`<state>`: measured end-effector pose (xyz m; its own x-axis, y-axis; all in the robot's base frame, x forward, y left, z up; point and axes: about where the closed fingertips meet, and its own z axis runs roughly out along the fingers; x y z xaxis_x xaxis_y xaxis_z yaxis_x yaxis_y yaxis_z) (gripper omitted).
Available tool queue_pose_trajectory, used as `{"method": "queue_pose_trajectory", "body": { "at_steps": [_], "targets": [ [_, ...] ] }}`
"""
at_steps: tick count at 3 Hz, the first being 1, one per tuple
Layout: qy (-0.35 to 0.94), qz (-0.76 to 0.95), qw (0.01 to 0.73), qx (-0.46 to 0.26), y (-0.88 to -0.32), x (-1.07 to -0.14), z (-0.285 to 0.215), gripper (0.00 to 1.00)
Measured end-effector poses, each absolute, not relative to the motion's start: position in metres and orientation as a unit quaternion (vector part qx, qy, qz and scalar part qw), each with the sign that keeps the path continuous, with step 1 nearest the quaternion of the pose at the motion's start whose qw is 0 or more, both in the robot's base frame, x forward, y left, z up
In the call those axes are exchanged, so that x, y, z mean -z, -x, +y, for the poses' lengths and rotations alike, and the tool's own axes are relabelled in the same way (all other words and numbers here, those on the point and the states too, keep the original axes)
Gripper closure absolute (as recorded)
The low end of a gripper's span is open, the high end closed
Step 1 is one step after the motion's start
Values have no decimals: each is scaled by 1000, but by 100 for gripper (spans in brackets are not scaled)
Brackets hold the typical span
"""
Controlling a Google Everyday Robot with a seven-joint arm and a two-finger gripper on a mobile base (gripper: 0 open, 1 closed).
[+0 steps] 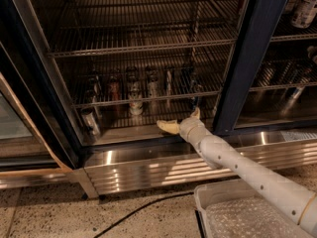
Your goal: Pick pepsi can from bottom shelf of fridge
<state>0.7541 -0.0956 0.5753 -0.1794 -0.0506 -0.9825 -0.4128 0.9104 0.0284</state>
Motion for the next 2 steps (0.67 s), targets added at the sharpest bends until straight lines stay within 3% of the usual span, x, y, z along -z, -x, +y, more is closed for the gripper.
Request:
{"method": "queue_pose_trajectory", "body": {
  "at_steps": [2],
  "targets": [
    [103,757,639,-90,-763,-571,-96,0]
  ]
}}
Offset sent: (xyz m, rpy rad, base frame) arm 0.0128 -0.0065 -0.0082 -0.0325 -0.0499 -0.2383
